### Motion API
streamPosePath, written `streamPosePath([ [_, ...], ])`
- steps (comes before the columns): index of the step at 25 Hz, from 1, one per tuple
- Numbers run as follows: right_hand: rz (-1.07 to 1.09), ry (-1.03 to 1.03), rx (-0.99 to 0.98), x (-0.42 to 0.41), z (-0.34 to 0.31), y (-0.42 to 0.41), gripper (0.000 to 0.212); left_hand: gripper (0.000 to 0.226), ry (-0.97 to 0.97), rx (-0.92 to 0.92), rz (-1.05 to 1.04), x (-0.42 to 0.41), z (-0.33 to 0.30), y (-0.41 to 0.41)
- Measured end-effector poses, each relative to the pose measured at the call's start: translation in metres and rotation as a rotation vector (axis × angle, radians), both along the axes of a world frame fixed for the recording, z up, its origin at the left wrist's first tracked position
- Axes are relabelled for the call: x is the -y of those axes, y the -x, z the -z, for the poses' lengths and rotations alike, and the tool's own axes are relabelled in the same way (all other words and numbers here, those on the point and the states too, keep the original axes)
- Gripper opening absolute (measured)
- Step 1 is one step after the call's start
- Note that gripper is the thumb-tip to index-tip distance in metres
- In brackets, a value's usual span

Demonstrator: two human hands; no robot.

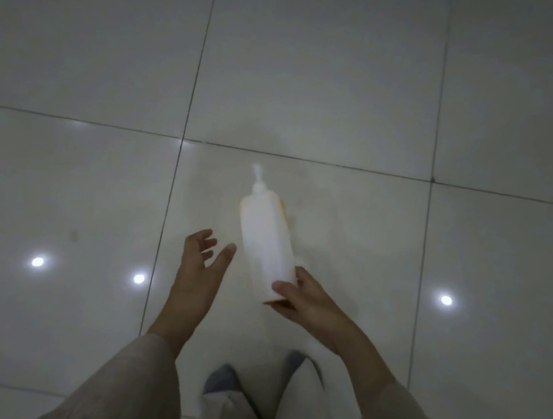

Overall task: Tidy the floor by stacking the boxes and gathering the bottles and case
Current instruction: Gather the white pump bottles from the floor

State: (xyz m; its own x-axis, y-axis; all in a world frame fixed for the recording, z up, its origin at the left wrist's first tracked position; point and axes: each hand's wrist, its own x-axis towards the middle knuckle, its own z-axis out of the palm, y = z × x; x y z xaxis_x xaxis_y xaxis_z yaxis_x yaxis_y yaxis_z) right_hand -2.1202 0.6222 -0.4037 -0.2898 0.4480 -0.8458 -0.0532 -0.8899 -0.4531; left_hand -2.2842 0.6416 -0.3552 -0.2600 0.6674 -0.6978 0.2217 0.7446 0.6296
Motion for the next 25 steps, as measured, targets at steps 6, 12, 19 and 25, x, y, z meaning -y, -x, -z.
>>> streamPosePath([
  [6,0.064,-0.127,-0.073,0.02,-0.145,-0.046,0.034,0.082,-0.041,0.16,0.175,-0.015,-0.123,-0.036],
  [12,0.14,-0.314,0.055,0.063,-0.261,-0.087,0.047,0.072,-0.129,0.369,0.459,0.001,-0.228,-0.107],
  [19,0.438,-0.351,0.302,0.195,-0.323,-0.111,0.055,0.088,-0.203,0.299,0.87,0.085,-0.298,-0.187],
  [25,0.942,-0.372,0.536,0.365,-0.352,-0.164,0.038,0.064,-0.287,0.347,1.276,0.237,-0.317,-0.284],
])
